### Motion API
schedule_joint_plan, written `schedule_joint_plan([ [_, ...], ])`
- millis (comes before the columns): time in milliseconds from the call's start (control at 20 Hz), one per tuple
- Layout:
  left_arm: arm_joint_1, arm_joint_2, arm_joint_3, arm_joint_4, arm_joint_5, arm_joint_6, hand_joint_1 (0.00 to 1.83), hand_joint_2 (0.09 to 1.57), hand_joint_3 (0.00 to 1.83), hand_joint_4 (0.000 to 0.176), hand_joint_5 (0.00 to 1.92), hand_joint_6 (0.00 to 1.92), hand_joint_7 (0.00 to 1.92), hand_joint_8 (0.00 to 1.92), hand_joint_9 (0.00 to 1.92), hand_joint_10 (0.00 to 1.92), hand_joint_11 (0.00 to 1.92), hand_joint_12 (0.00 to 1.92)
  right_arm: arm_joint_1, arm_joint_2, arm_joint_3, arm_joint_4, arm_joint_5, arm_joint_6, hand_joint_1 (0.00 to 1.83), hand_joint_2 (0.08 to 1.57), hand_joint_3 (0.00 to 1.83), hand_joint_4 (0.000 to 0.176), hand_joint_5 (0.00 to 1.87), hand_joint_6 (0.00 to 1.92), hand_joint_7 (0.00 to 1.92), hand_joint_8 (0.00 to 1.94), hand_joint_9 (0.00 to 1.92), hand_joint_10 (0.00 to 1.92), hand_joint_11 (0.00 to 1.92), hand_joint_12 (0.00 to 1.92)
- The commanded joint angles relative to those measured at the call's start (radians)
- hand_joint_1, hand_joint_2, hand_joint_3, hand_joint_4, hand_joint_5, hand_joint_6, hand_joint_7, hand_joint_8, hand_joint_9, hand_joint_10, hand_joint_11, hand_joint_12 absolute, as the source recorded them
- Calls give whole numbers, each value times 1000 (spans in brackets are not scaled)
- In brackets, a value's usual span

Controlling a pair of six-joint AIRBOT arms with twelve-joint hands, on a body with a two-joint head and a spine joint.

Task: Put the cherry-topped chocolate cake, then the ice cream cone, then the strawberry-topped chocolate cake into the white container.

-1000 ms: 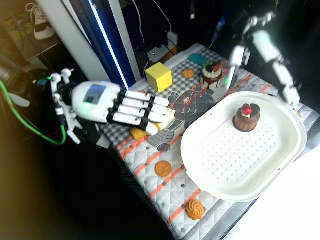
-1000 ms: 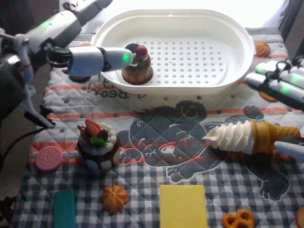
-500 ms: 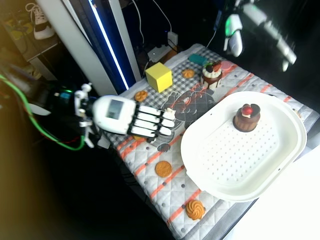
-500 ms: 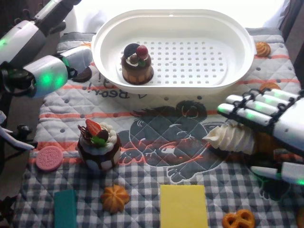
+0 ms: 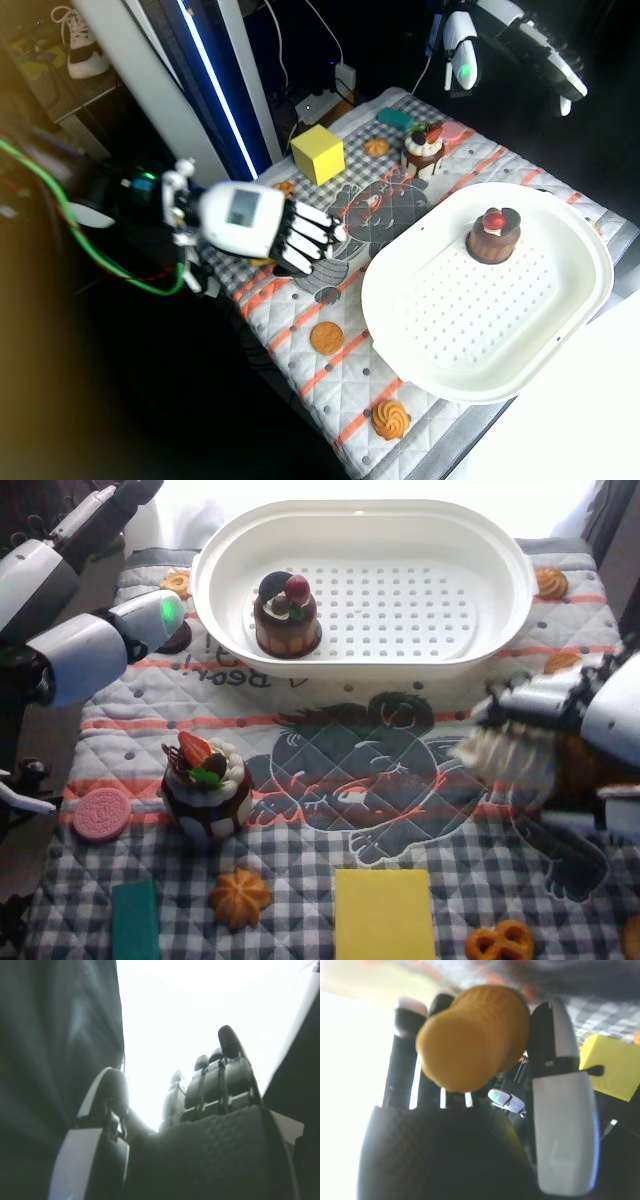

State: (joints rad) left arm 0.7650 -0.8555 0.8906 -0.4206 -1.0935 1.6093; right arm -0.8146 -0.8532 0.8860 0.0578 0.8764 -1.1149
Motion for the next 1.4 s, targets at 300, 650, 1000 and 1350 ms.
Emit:
schedule_joint_plan([
  [300,83,25,-51,17,-228,-6,478,1365,1,79,47,7,0,0,0,0,13,6,199,-71,89,22,65,-69,1203,1256,0,0,651,1274,834,1507,905,1611,885,1906],
  [650,104,31,-66,28,-248,-6,544,1378,0,52,51,0,0,0,14,1,0,168,404,-295,342,129,-206,-155,1149,1311,3,0,621,1513,649,1592,791,1854,880,1921],
  [1000,84,15,-55,44,-213,-9,465,1375,0,96,71,11,0,0,0,0,0,0,461,-407,506,194,-346,-155,882,1315,0,0,250,1033,430,1224,544,1642,677,1921],
  [1350,99,17,-58,28,-222,-27,445,1376,0,95,68,6,0,0,0,0,0,0,461,-379,416,193,-266,-156,451,1186,0,31,0,0,0,0,0,0,0,862],
])
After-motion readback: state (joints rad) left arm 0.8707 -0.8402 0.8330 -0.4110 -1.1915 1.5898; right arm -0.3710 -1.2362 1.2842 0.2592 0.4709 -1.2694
